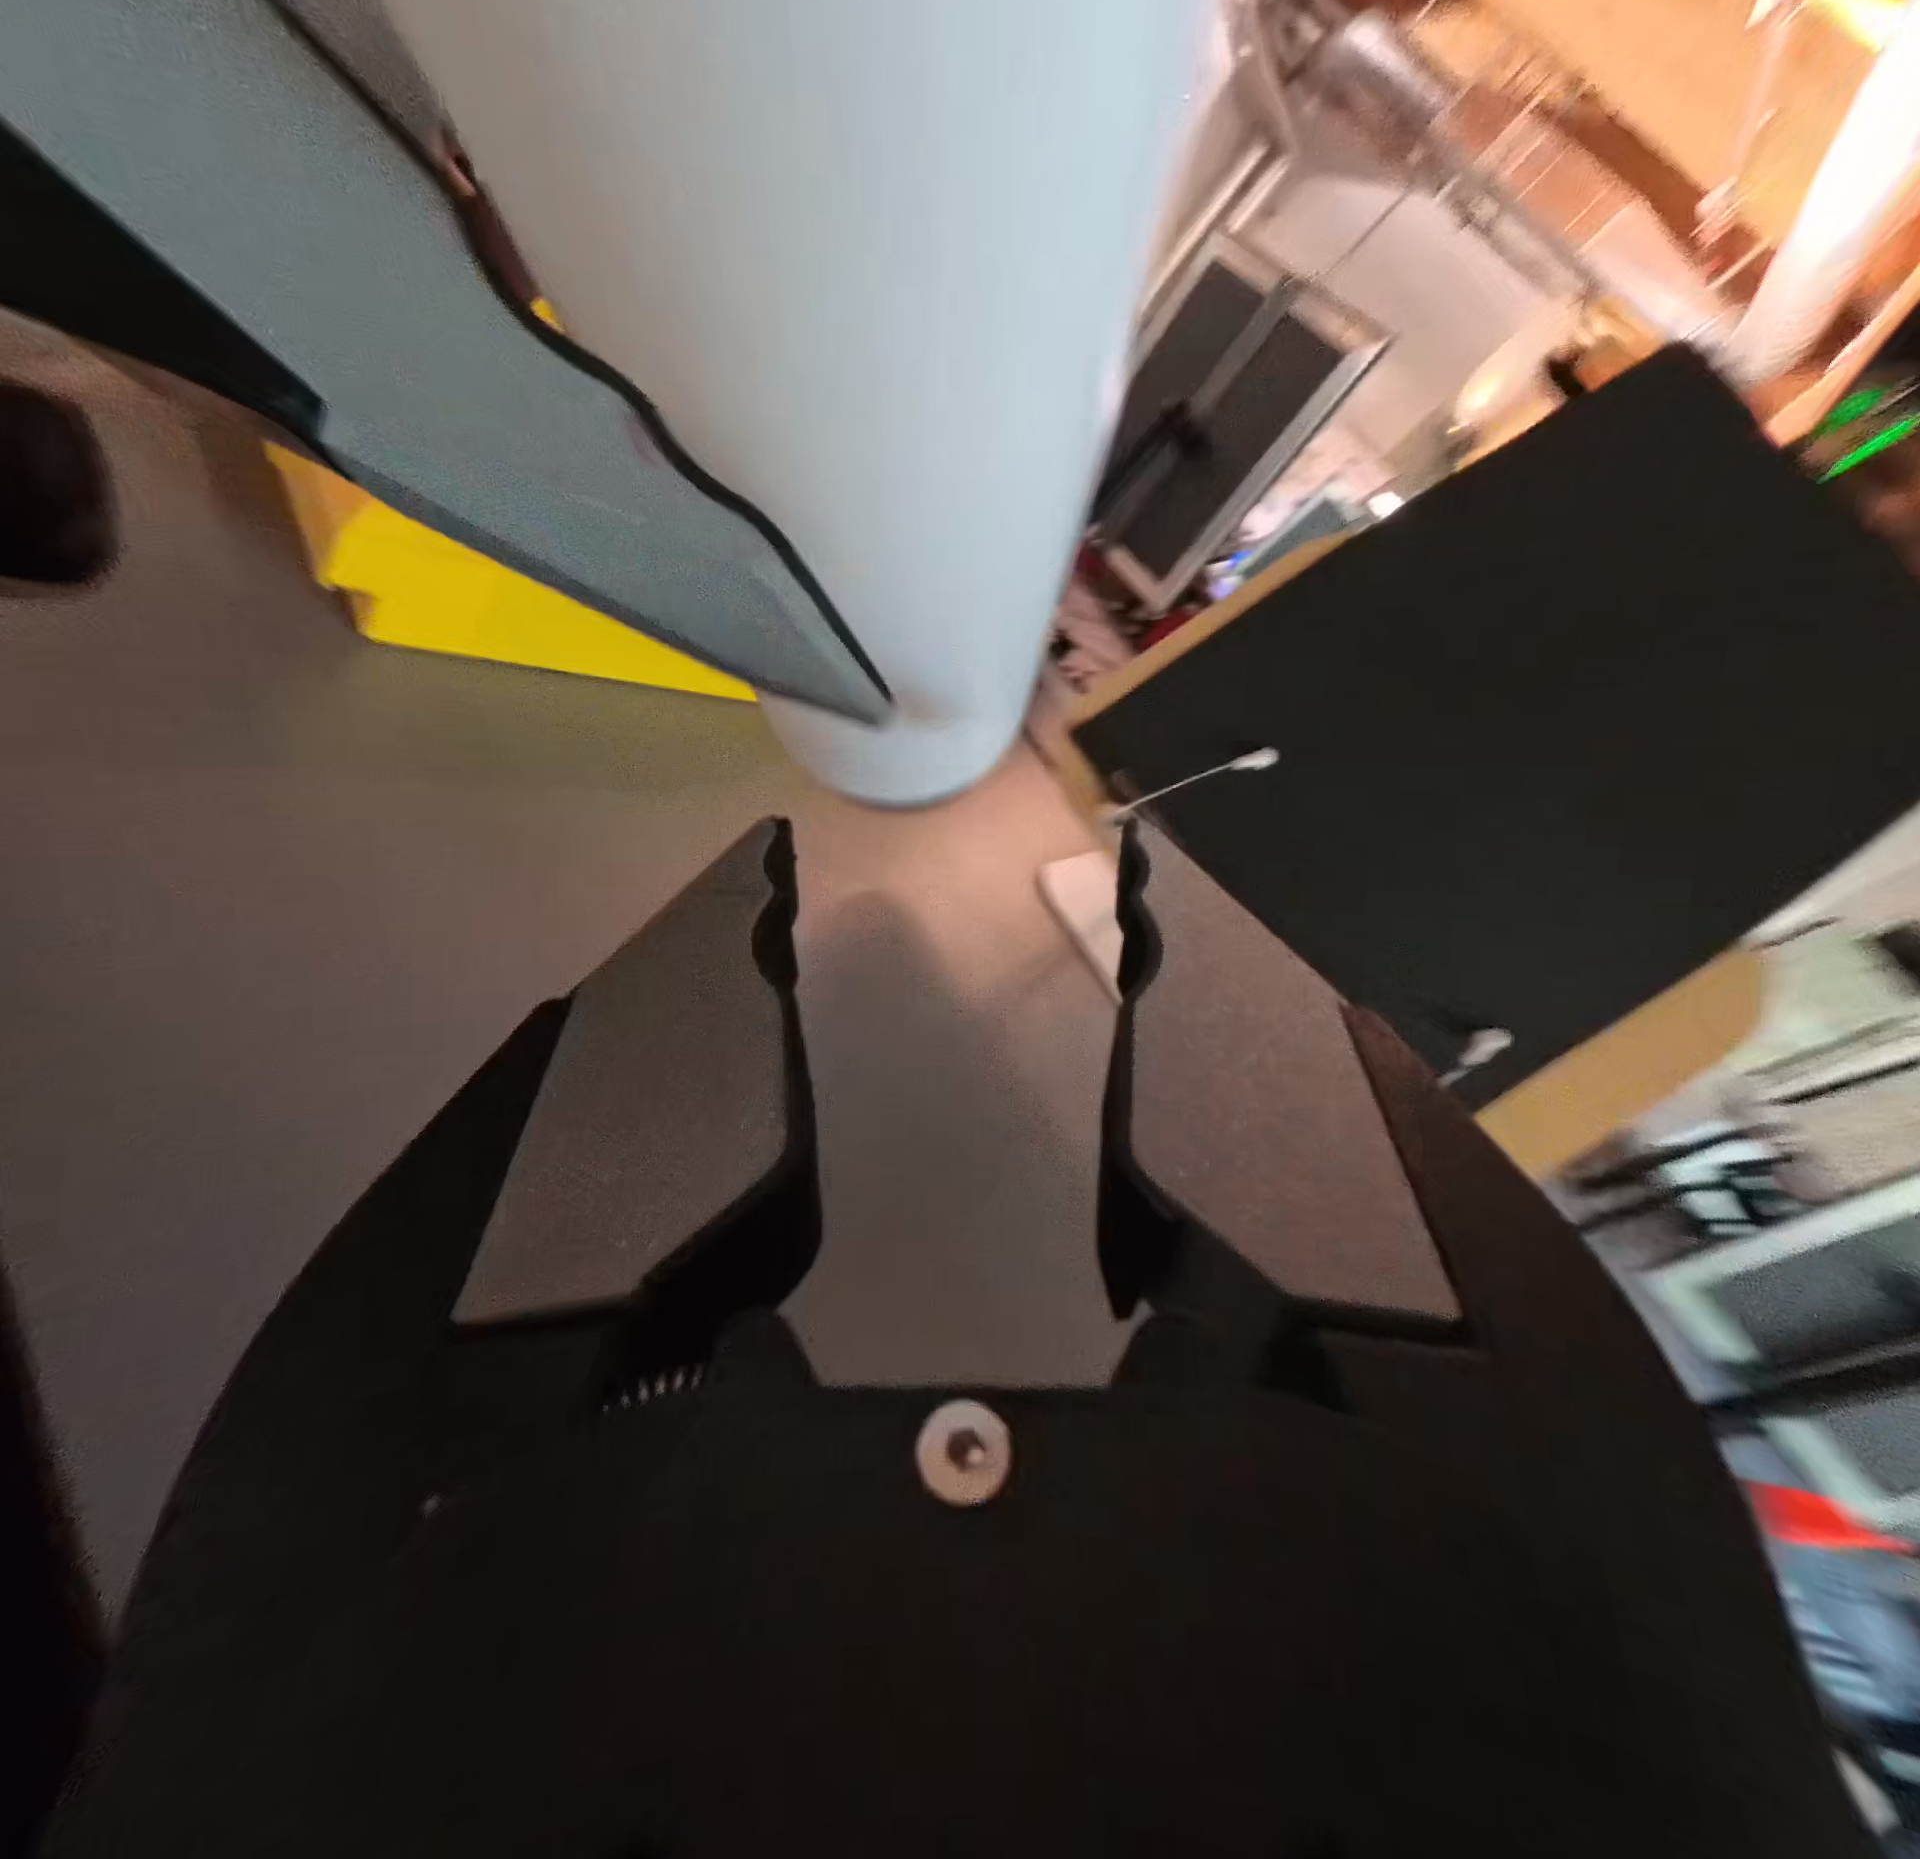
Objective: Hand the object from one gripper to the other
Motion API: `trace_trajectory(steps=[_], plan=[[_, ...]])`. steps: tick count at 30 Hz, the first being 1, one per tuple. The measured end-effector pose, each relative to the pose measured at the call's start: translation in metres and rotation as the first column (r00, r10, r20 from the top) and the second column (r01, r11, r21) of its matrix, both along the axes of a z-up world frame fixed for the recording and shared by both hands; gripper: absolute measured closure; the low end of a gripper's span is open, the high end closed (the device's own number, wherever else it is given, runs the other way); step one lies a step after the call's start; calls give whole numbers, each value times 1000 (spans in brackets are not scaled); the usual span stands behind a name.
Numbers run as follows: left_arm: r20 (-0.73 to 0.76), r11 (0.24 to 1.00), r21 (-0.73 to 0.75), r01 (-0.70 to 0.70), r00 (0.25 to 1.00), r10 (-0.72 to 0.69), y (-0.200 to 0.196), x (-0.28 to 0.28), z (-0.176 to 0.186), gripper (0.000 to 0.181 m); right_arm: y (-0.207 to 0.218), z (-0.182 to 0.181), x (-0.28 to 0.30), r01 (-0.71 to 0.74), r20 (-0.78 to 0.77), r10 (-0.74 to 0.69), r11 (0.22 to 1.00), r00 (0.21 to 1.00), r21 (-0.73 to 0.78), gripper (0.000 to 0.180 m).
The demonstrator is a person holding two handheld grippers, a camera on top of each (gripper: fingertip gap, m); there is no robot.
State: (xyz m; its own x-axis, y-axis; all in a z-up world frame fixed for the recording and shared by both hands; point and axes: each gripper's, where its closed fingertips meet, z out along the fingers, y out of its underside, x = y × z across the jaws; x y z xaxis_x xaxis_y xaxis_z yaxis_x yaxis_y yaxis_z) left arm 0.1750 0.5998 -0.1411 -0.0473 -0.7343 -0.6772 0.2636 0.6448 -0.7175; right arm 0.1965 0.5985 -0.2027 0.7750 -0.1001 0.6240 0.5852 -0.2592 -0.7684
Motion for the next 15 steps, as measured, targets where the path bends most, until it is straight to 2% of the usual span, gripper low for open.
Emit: trace_trajectory(steps=[1,3,4,5,6,8,9,10,12,13,15], plan=[[28,1000,28,4,1000,-5,1,-3,2,87,-1,-4,0,-45,-107,44,999,993,-5,121],[99,994,109,3,995,-14,-2,-10,7,88,-2,-12,-8,-196,-376,182,981,909,0,130],[135,987,161,-12,991,-10,-5,-13,8,89,-4,-12,-13,-274,-521,252,961,816,35,128],[160,977,210,-29,987,-5,-7,-15,8,90,-8,-8,-17,-350,-655,321,932,684,92,123],[169,965,258,-35,986,-9,-11,-17,6,90,-12,-2,-22,-417,-765,387,893,514,171,117],[159,935,353,-32,987,-26,-20,-17,-3,90,-24,9,-31,-522,-873,465,786,146,332,114],[144,915,403,-16,989,-46,-25,-18,-10,91,-29,9,-35,-564,-888,460,734,5,378,110],[124,894,448,11,990,-74,-32,-19,-17,91,-31,4,-38,-593,-899,430,703,-83,392,101],[107,873,487,35,989,-99,-41,-21,-24,91,-24,-16,-39,-608,-927,349,709,-137,357,74],[103,872,488,47,988,-112,-44,-22,-24,90,-21,-21,-42,-614,-930,326,703,-170,359,69],[86,885,448,129,979,-186,-53,-29,-21,90,-22,-17,-53,-638,-903,321,639,-286,430,67]])
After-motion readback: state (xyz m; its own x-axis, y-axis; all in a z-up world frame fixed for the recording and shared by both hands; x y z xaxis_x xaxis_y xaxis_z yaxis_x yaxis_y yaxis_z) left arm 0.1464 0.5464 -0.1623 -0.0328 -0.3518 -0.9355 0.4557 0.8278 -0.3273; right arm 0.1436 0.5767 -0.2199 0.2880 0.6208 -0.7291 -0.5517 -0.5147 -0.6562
